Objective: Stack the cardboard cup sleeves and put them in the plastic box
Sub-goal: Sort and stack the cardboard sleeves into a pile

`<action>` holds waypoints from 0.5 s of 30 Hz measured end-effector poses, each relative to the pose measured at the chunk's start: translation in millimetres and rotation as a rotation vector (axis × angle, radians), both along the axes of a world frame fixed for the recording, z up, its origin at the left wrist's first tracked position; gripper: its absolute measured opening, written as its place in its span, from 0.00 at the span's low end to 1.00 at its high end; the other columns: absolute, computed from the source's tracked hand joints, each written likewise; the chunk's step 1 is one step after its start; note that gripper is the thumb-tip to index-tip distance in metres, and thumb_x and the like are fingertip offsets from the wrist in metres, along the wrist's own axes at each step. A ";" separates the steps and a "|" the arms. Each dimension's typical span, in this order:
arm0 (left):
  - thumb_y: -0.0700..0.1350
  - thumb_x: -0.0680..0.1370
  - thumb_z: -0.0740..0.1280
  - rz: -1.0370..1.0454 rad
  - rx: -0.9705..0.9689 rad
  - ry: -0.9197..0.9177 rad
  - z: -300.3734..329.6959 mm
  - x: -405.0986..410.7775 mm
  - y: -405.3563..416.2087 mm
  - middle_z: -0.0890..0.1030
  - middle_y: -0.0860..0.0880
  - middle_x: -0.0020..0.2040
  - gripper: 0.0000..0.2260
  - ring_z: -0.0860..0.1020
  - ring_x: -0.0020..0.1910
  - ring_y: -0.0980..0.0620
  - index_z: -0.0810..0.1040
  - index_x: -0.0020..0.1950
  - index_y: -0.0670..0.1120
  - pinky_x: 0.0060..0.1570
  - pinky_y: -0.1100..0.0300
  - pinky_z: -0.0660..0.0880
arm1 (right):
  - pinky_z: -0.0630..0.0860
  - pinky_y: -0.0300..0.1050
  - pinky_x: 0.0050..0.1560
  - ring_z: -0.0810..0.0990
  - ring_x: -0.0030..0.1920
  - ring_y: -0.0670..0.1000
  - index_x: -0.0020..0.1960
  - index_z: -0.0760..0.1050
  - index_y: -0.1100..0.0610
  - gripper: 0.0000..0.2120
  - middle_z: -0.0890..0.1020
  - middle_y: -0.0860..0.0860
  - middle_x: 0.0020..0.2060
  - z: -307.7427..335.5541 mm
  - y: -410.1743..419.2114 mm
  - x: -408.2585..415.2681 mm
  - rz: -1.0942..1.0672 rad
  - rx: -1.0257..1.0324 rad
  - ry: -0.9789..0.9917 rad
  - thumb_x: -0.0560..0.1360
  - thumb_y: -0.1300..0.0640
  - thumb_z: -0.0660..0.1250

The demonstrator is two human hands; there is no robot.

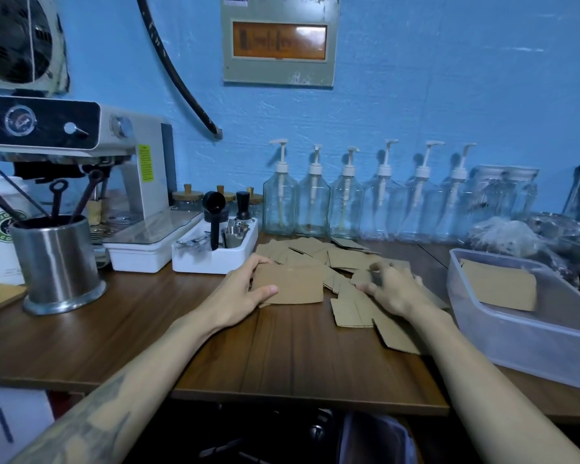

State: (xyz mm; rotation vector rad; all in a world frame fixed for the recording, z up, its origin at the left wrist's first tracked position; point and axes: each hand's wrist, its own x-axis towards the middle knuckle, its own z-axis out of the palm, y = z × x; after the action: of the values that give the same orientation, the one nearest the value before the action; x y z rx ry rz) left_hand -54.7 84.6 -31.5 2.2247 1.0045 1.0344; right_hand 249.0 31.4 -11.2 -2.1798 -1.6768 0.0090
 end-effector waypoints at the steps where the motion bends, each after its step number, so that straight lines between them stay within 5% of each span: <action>1: 0.48 0.77 0.71 0.002 -0.001 -0.001 -0.2 -0.1 0.1 0.80 0.53 0.53 0.15 0.79 0.50 0.54 0.70 0.60 0.56 0.53 0.54 0.77 | 0.63 0.55 0.66 0.67 0.69 0.58 0.71 0.67 0.52 0.29 0.72 0.55 0.66 1.7 0.1 -1.1 0.004 0.039 -0.003 0.75 0.39 0.66; 5: 0.48 0.77 0.71 -0.002 -0.006 -0.011 -0.1 0.6 -0.7 0.80 0.52 0.54 0.15 0.79 0.51 0.52 0.70 0.60 0.56 0.53 0.54 0.77 | 0.64 0.54 0.64 0.68 0.63 0.57 0.72 0.67 0.53 0.31 0.70 0.54 0.60 10.0 -2.2 -12.9 0.063 0.187 -0.062 0.73 0.46 0.72; 11: 0.47 0.78 0.71 0.000 -0.015 -0.011 0.3 2.0 -0.4 0.80 0.51 0.55 0.16 0.80 0.50 0.52 0.70 0.62 0.55 0.46 0.66 0.76 | 0.64 0.49 0.57 0.74 0.55 0.52 0.57 0.79 0.49 0.09 0.80 0.47 0.50 18.5 -6.2 -25.6 0.202 0.444 0.038 0.78 0.56 0.67; 15: 0.46 0.78 0.70 0.002 -0.015 -0.014 1.4 2.4 -1.9 0.80 0.52 0.54 0.15 0.80 0.50 0.53 0.70 0.62 0.55 0.43 0.70 0.74 | 0.70 0.34 0.43 0.75 0.45 0.47 0.54 0.80 0.55 0.08 0.80 0.47 0.44 34.9 -12.8 -38.1 0.235 0.597 0.663 0.76 0.59 0.71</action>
State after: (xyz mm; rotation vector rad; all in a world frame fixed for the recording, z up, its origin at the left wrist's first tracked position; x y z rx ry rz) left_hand -52.3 82.7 -30.1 2.2023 1.0051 1.0386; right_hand 210.9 18.7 23.6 -1.3303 -1.3097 0.2360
